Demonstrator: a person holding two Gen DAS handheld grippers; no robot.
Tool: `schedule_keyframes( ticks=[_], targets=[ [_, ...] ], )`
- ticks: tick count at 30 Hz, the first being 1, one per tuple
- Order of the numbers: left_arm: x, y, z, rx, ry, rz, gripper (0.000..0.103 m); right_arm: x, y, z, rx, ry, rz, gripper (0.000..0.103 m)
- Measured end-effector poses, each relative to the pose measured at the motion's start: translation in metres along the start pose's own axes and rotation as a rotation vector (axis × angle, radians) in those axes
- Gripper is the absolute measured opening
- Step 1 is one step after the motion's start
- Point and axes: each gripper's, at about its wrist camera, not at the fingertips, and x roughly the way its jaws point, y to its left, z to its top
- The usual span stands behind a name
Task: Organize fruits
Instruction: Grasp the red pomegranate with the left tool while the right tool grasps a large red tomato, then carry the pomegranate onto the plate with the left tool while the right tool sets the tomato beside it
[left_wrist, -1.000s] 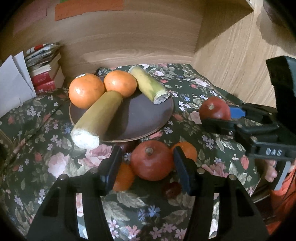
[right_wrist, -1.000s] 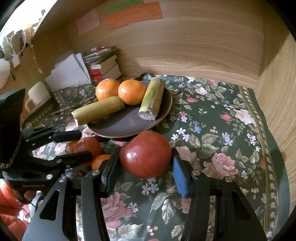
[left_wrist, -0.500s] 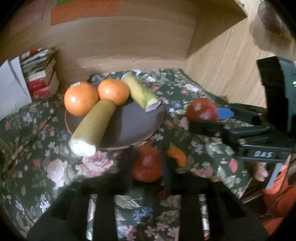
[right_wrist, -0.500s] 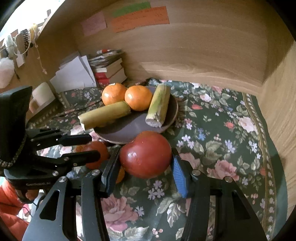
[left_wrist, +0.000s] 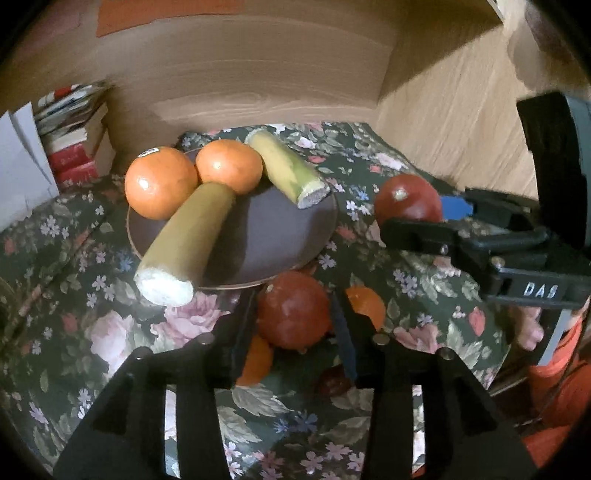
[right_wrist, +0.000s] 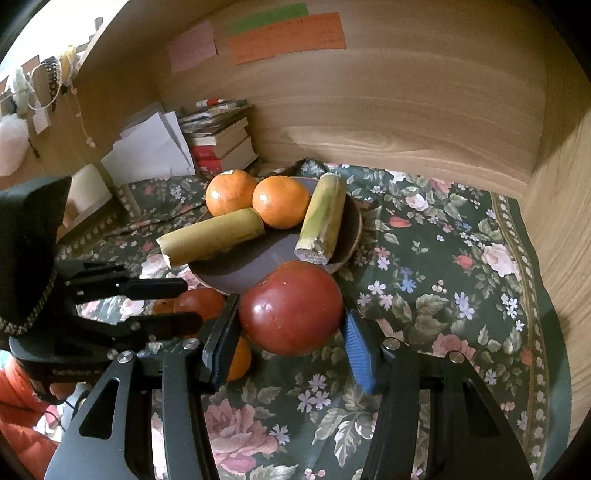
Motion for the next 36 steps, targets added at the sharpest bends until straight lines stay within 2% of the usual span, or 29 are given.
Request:
schedule_keyframes(
  ticks=[5, 9, 17, 23, 32, 36],
  targets=[
    [0.007, -0.008, 0.001, 0.065, 0.011, 0.051, 0.047, 0.003, 0.0, 0.001, 0.0, 0.006, 0.008, 0.049],
    [0.007, -0.005, 0.001, 0.063, 0.015, 0.035, 0.049, 0.005, 0.001, 0.001, -0.007, 0.013, 0.015, 0.049],
    [0.006, -0.007, 0.0, 0.093, 0.009, 0.036, 0.044, 0.006, 0.001, 0.002, -0.007, 0.015, 0.017, 0.049],
    [-0.003, -0.002, 0.0, 0.074, -0.015, 0.046, 0.042, 0.006, 0.0, 0.003, -0.01, 0.015, 0.019, 0.049],
    [-0.028, 0.021, 0.005, -0.006, -0.074, 0.062, 0.042, 0.007, 0.001, 0.008, -0.014, 0.002, 0.016, 0.049],
    [-0.028, 0.027, 0.015, -0.041, -0.097, 0.043, 0.042, 0.011, 0.006, 0.017, -0.031, -0.002, 0.018, 0.049]
  ],
)
